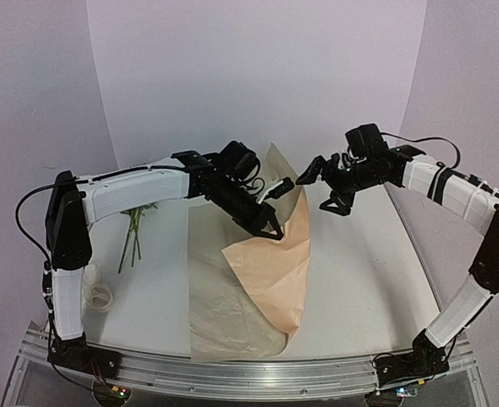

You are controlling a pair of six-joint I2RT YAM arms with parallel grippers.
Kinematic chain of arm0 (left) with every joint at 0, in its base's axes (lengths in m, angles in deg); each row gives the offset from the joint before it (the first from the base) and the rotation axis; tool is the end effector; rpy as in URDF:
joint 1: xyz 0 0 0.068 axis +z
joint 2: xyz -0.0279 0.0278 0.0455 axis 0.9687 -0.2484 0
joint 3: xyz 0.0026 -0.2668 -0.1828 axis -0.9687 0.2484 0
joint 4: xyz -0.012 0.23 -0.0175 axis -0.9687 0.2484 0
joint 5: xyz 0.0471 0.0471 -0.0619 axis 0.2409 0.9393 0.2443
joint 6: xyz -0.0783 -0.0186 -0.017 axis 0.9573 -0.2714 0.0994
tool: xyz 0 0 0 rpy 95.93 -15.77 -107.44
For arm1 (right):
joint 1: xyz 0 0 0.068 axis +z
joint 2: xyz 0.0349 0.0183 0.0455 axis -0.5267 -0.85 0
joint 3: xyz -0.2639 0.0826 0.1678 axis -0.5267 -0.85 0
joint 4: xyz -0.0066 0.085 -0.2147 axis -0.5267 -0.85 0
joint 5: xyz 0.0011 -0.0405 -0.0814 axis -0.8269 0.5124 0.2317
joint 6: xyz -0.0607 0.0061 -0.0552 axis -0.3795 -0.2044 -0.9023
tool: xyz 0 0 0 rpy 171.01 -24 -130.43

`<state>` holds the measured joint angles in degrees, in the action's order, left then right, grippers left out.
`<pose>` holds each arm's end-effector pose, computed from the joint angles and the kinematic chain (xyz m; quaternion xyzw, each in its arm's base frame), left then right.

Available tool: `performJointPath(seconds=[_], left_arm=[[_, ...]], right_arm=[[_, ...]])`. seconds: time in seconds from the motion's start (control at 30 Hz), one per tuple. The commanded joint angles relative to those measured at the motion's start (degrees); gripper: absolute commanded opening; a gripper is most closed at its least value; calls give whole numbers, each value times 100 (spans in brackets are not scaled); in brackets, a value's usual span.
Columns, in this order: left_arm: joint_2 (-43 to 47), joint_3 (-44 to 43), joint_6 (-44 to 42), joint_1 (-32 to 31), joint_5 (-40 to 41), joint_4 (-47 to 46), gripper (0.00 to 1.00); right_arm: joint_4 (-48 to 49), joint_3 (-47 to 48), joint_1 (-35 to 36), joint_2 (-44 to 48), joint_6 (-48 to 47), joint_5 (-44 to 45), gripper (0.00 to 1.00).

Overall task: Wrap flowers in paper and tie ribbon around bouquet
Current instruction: Unfold the folded wrapping paper at the center of the board.

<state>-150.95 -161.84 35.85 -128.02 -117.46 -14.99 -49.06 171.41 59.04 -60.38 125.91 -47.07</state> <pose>0.2506 -0.3899 0.3203 0.4463 0.7878 -0.3950 0.1553 0.3026 0.1902 0.3674 0.0806 0.8905 0.4039 0.1931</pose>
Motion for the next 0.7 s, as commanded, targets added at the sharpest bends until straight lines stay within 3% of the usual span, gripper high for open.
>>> performJointPath(seconds=[0.0, 0.37, 0.57, 0.67], left_arm=[[-5, -346, -133, 8, -104, -27, 0], [-10, -396, -179, 11, -55, 19, 0], [-24, -431, -204, 9, -40, 36, 4], [12, -400, -194, 11, -44, 15, 14]], right_arm=[[-12, 259, 50, 19, -342, -86, 98], [-1270, 894, 60, -494, -723, -253, 91], [-1878, 1132, 60, -622, -995, -185, 76], [-2087, 1090, 52, -600, -1145, -88, 60]])
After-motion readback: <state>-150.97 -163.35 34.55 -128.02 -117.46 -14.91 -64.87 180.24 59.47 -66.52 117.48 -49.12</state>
